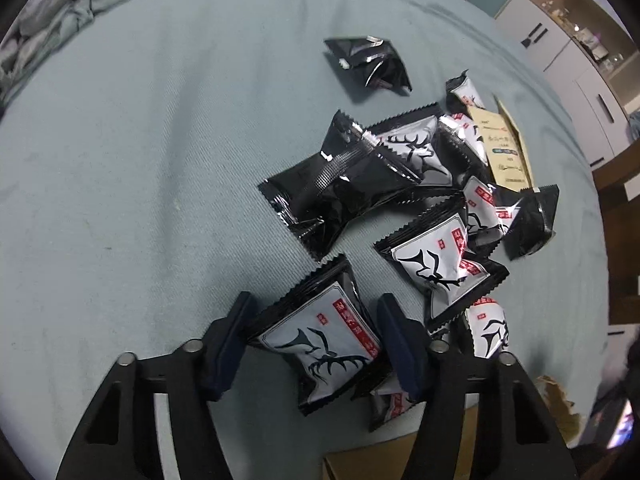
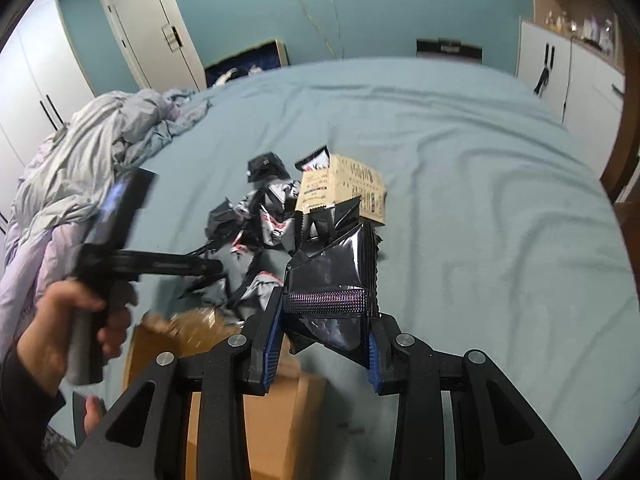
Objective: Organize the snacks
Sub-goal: 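Grasp a white deer-print packet with the left gripper while the right grasps a black packet, then drop the packets into the cardboard box from both grippers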
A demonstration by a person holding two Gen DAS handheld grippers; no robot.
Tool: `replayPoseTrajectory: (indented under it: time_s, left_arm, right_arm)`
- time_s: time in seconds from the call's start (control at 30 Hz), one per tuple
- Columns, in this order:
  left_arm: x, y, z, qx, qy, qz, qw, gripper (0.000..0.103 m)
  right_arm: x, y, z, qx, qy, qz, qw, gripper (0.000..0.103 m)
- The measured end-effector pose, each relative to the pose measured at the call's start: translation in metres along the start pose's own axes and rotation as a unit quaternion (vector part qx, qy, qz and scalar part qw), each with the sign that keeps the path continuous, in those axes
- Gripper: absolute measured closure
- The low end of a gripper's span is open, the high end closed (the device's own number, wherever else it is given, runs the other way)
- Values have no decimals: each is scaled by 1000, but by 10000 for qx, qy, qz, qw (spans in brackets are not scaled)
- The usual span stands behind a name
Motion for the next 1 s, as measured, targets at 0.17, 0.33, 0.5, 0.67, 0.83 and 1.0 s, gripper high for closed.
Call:
replayPoseTrajectory:
  time_s: [0.17,0.33,0.5,0.67,0.83,1.0]
  left_arm:
    - [-5,-29,7,-143,-308,-321,9989,61]
    - [-19,-74,15,126,-351,-694,9969,101]
    - [-37,-120,18,136,-251,-1099,9935,102]
    - [-45,-151,17,159,-184,-1478,9887,102]
    - [-64,-154,16,192,-167,-1484,9886,102]
    - [-80,-161,13,-22,-240,-1442,9893,103]
  right_arm:
    - [-25,-46,0,-300,-120,-437,9985,71]
    - [-45,-58,17,6,-149,-335,9993,71]
    - [-52,-55,30,143,-200,-219,9995,71]
    - [-43,-55,20,134,-115,-260,9995,71]
    - [-44,-63,12,256,136,-285,9992,71]
    - [-44,-63,13,395,180,-284,9987,71]
Point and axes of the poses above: each gripper's, at about its wrist camera, not at the fingertips, and y roughly the way its jaws point, z to its left, x to its top, the point moved 9 cm from there along y, roughly the way its jaws point, and after that the axes turned 2 degrees about y, right-handed, at the moved point
